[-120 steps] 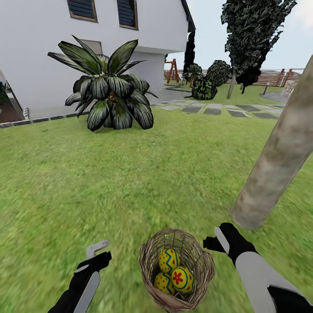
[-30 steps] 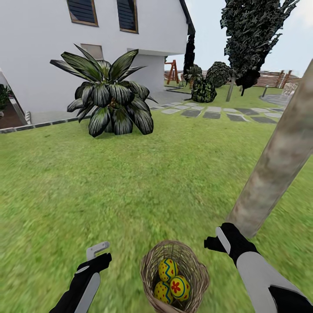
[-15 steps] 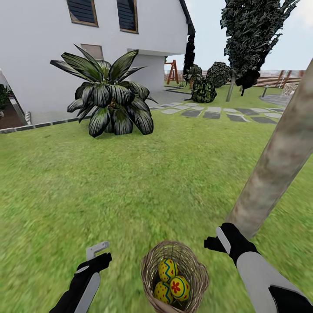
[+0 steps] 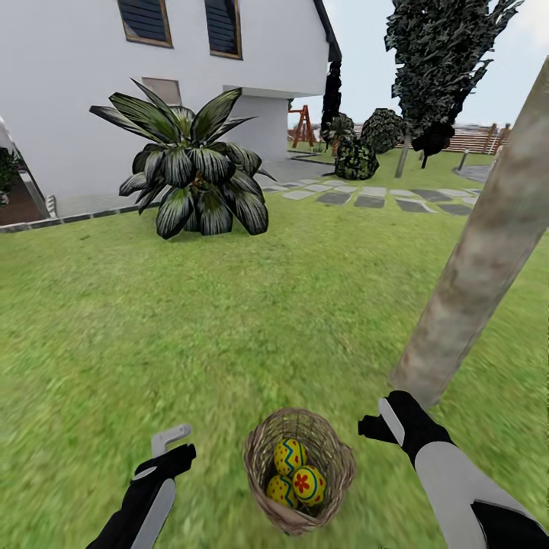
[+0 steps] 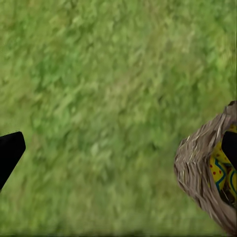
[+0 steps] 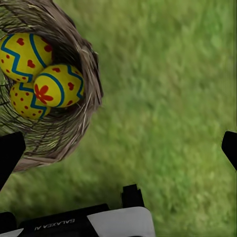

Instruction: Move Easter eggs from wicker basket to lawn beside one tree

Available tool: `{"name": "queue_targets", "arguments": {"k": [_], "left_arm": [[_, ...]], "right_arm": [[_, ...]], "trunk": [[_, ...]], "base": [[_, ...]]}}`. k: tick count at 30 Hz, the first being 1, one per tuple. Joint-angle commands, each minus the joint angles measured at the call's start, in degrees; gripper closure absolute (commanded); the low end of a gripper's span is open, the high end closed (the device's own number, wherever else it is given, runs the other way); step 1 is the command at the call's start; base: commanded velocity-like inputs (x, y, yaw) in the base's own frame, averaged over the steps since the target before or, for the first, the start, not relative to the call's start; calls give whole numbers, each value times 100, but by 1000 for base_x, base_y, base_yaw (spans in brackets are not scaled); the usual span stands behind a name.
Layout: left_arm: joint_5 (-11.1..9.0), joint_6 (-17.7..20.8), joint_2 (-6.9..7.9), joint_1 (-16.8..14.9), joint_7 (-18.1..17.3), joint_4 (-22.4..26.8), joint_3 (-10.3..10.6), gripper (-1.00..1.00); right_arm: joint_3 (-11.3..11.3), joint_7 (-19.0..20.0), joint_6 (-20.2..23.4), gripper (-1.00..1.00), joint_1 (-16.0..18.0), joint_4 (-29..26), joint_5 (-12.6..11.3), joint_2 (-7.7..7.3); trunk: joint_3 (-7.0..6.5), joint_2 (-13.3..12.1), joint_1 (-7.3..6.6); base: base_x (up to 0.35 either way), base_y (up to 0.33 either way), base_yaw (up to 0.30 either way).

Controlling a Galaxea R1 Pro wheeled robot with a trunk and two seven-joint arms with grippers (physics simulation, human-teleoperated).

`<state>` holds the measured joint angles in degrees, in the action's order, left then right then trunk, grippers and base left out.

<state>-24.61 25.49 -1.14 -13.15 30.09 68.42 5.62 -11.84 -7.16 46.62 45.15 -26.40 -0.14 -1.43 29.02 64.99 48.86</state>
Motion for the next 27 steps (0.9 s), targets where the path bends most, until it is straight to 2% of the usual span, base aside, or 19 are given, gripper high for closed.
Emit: {"name": "queue_targets", "arguments": {"k": [1,13,27], "left_arm": [[-54,11,1,-3,53,6,9,-100],[-44,9,0,-5,74,-14,9,-100],[-40,8,0,-6,84,-25,9,-100]], "right_arm": [[-20,-14,22,-100,3,-6,-4,3],[-20,-12,22,-100,3,-11,-4,2],[-20,-8,22,-100,3,-6,-4,-5]], "trunk": [[6,4,-2],[-18,4,-2],[-127,4,-2]], "base": [[-171,-166,0],[-38,-255,-25],[88,-283,-143]]}}
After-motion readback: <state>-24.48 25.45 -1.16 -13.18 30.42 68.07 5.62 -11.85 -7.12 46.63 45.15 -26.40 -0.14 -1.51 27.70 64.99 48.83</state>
